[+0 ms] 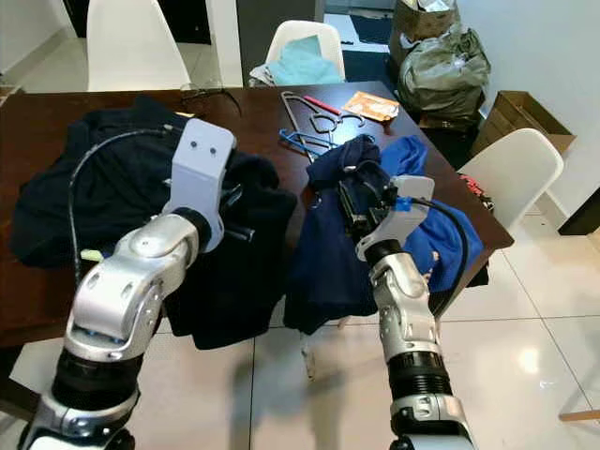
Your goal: Hang hanger
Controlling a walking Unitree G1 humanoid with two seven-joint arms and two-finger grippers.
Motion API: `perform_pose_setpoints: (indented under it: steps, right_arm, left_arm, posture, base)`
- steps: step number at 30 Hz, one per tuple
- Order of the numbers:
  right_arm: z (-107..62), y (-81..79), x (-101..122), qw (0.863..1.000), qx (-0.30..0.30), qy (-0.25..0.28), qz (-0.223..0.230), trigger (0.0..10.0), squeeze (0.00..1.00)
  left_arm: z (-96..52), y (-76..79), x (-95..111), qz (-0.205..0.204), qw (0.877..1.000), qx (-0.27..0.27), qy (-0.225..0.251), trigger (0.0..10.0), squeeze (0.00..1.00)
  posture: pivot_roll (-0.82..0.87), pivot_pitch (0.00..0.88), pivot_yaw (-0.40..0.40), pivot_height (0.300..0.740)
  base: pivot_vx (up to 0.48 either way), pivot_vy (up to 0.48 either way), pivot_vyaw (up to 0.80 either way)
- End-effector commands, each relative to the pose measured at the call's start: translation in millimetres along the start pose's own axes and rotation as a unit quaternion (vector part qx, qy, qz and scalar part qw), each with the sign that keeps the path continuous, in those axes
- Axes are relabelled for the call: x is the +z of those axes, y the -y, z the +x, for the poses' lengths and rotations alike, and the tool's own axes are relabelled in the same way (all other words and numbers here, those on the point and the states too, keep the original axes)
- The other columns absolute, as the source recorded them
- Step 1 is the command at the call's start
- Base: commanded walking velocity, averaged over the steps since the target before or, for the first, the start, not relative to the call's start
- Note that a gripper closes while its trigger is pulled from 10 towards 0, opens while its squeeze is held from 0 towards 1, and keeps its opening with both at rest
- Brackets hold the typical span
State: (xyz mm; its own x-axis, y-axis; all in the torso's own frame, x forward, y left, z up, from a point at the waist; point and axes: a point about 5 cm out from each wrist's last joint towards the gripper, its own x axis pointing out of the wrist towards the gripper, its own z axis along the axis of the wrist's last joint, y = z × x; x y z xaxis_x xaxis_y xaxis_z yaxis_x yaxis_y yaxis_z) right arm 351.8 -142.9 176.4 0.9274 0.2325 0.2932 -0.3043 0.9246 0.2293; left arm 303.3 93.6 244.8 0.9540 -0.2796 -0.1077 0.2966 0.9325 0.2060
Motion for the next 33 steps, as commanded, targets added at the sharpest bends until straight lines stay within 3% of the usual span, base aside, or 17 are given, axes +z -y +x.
perform_pose_setpoints:
  steps: [1, 8, 9, 10, 11, 13, 16, 17, 23, 24, 25, 28, 29, 30, 31, 32, 33]
  right_arm:
    - [0.0, 0.9, -0.7, 1.0, -0.002, 0.003, 0.003, 10.0, 0.0]
    - [0.1, 0.8, -0.7, 1.0, -0.002, 0.003, 0.004, 10.0, 0.0]
    - [0.3, 1.0, -0.7, 1.0, -0.002, 0.003, 0.004, 10.0, 0.0]
    - [0.3, 1.0, -0.7, 1.0, -0.002, 0.003, 0.004, 10.0, 0.0]
    - [0.3, 1.3, -0.8, 1.0, -0.003, 0.002, 0.004, 10.0, 0.0]
    - [0.3, 1.6, -1.1, 1.0, -0.003, 0.001, 0.004, 10.0, 0.0]
    - [0.3, 1.7, -1.2, 1.0, -0.003, 0.001, 0.004, 10.0, 0.0]
    - [0.2, 1.6, -1.2, 1.0, -0.003, 0.001, 0.004, 10.0, 0.0]
    - [0.4, 1.4, -1.2, 1.0, -0.003, 0.001, 0.004, 10.0, 0.0]
    - [0.6, 1.2, -1.2, 1.0, -0.003, 0.002, 0.005, 10.0, 0.0]
    - [1.2, 0.6, -1.5, 1.0, -0.002, 0.001, 0.006, 10.0, 0.0]
    - [1.2, 0.6, -1.5, 1.0, -0.002, 0.001, 0.006, 10.0, 0.0]
    - [1.6, 0.2, -1.7, 1.0, -0.002, 0.001, 0.007, 10.0, 0.0]
    - [1.6, 0.2, -1.7, 1.0, -0.002, 0.001, 0.007, 10.0, 0.0]
    - [2.3, -0.9, -2.1, 1.0, 0.0, 0.0, 0.007, 10.0, 0.0]
    - [2.8, -1.8, -2.0, 1.0, 0.002, -0.001, 0.007, 10.0, 0.0]
    - [2.8, -1.8, -2.0, 1.0, 0.002, -0.001, 0.007, 10.0, 0.0]
  left_arm:
    - [-2.7, 10.1, -4.1, 0.001, 0.999, -0.034, -0.016, 0.0, 0.0]
    - [-3.5, 9.6, -6.9, -0.001, 0.999, -0.028, -0.028, 0.0, 0.0]
    - [-3.0, 1.9, -5.5, -0.009, 1.0, 0.0, -0.023, 10.0, 0.61]
    - [-3.0, 1.9, -5.5, -0.009, 1.0, 0.0, -0.023, 10.0, 0.61]
    - [-3.0, -9.4, -0.1, -0.017, 0.999, 0.037, -0.004, 10.0, 1.0]
    - [-4.0, -29.5, 12.2, -0.023, 0.994, 0.104, 0.039, 10.0, 1.0]
    - [-6.4, -42.8, 25.6, -0.012, 0.986, 0.145, 0.085, 10.0, 1.0]
    - [-8.3, -48.8, 32.1, -0.006, 0.981, 0.161, 0.104, 10.0, 0.0]
    - [-13.6, -59.8, 44.5, -0.019, 0.971, 0.192, 0.142, 10.0, 0.0]
    - [-16.3, -68.3, 48.0, -0.022, 0.964, 0.215, 0.157, 10.0, 0.0]
    - [-16.4, -88.1, 42.5, -0.042, 0.95, 0.265, 0.16, 10.0, 0.0]
    - [-16.4, -88.1, 42.5, -0.042, 0.95, 0.265, 0.16, 10.0, 0.0]
    - [-16.9, -101.7, 37.1, -0.055, 0.939, 0.299, 0.159, 10.0, 0.0]
    - [-16.9, -101.7, 37.1, -0.055, 0.939, 0.299, 0.159, 10.0, 0.0]
    - [-10.3, -125.1, 19.4, -0.067, 0.932, 0.332, 0.132, 10.0, 1.0]
    - [-5.5, -148.8, 4.2, -0.068, 0.925, 0.358, 0.109, 10.0, 1.0]
    - [-5.5, -148.8, 4.2, -0.068, 0.925, 0.358, 0.109, 10.0, 1.0]
  posture:
    - [0.0, 0.09, -0.065, 0.74]
    - [0.0, 0.096, -0.066, 0.74]
    - [0.0, 0.1, -0.066, 0.74]
    - [0.0, 0.1, -0.066, 0.74]
    - [0.0, 0.1, -0.066, 0.74]
    - [0.0, 0.1, -0.066, 0.74]
    - [0.0, 0.1, -0.066, 0.74]
    - [0.0, 0.107, -0.068, 0.74]
    - [0.0, 0.107, -0.068, 0.74]
    - [0.0, 0.106, -0.068, 0.74]
    - [0.01, 0.11, -0.076, 0.74]
    - [0.01, 0.11, -0.076, 0.74]
    - [0.01, 0.11, -0.076, 0.74]
    - [0.01, 0.11, -0.076, 0.74]
    - [0.0, 0.11, -0.087, 0.74]
    - [-0.01, 0.115, -0.089, 0.74]
    - [-0.01, 0.115, -0.089, 0.74]
  base:
    - [0.0, 0.0, 0.0]
    - [0.0, 0.0, 0.0]
    - [0.0, 0.0, 0.0]
    - [0.0, 0.0, 0.0]
    - [0.0, 0.0, 0.0]
    - [0.0, 0.0, 0.0]
    - [0.0, 0.0, 0.0]
    - [0.0, 0.0, 0.0]
    - [0.0, 0.0, 0.0]
    - [0.0, 0.0, 0.0]
    - [0.0, 0.0, 0.0]
    - [0.0, 0.0, 0.0]
    - [0.0, 0.0, 0.0]
    - [0.0, 0.0, 0.0]
    - [0.0, 0.0, 0.0]
    - [0.0, 0.0, 0.0]
    - [0.0, 0.0, 0.0]
